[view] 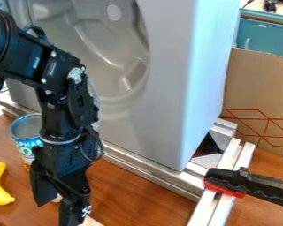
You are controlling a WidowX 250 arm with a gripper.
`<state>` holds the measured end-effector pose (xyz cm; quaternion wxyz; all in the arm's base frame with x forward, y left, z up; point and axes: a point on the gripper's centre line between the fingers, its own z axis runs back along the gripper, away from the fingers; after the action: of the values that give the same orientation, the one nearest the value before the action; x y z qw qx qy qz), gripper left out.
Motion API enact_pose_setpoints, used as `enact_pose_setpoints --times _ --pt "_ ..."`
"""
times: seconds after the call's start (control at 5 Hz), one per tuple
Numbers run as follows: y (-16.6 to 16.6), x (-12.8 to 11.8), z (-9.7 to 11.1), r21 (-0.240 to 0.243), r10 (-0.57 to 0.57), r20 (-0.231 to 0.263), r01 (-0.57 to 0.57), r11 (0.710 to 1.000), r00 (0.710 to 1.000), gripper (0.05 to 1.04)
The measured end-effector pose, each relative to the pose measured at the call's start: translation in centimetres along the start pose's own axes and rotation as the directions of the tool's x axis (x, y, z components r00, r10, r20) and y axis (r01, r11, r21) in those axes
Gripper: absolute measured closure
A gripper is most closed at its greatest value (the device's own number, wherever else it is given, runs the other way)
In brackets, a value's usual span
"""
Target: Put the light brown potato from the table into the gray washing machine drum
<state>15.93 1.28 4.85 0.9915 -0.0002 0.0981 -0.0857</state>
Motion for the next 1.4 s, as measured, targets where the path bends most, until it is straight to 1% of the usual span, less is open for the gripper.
enact_pose_setpoints --times 0.2,0.4,0.6,0.8,1.0,1.2,1.4 --pt "0.0 -0.1 -0.1 0.0 -0.002 -0.006 0.002 1.0 1.0 0.083" --pt "1.1 -0.1 1.8 0.094 -0.012 0.105 0.003 0.996 0.994 0.083" --pt "2.7 0.2 2.8 0.189 0.029 0.175 -0.063 0.98 0.984 0.083" --pt "4.0 1.2 2.0 0.212 0.061 0.218 -0.108 0.971 0.974 0.083" --pt "5.3 1.8 0.8 0.157 0.189 0.28 -0.239 0.958 0.941 0.083" --pt "5.6 2.6 -0.9 0.022 0.315 0.325 -0.34 0.94 0.892 0.083" --pt "5.8 2.9 -1.8 0.005 0.33 0.319 -0.349 0.937 0.889 0.083"
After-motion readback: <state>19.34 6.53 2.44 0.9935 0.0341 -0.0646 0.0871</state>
